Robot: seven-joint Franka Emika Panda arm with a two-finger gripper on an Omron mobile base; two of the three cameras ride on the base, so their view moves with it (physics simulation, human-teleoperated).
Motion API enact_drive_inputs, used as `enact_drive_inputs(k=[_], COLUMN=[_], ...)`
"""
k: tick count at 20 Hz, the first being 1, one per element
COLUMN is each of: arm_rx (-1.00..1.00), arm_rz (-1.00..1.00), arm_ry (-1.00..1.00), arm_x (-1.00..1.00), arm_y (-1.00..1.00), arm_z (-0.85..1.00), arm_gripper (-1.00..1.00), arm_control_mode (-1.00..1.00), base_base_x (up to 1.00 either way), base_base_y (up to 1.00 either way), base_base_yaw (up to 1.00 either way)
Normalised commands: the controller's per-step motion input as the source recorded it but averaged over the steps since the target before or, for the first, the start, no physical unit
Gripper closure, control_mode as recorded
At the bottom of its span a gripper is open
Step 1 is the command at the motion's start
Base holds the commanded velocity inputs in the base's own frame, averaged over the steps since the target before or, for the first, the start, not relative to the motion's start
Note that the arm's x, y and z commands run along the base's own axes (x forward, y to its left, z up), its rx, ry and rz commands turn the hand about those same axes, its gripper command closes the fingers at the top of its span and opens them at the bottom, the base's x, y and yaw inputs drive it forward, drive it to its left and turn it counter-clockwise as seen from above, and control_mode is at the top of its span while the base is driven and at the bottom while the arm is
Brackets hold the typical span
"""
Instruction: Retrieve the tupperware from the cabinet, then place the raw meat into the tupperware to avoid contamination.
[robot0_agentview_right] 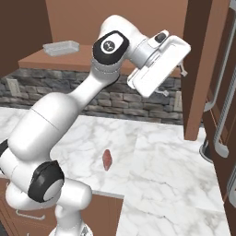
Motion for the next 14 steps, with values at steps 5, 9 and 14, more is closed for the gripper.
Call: enact_drive_inputs(k=[5,9,14], arm_rx=[0.0,0.02,0.03], arm_rz=[0.0,0.0,0.05], arm_ry=[0.0,0.01,0.04], arm_x=[-0.01,-0.02,-0.06], arm_y=[-0.12,0.13,0.49], arm_z=[-0.01,-0.1,-0.2], arm_gripper=[-1.0,-1.0,-1.0], arm_control_mode=[-1.0,-1.0,-1.0], base_base_x=[0.0,0.0,0.0], base_base_y=[0.0,0.0,0.0], base_base_yaw=[0.0,0.0,0.0])
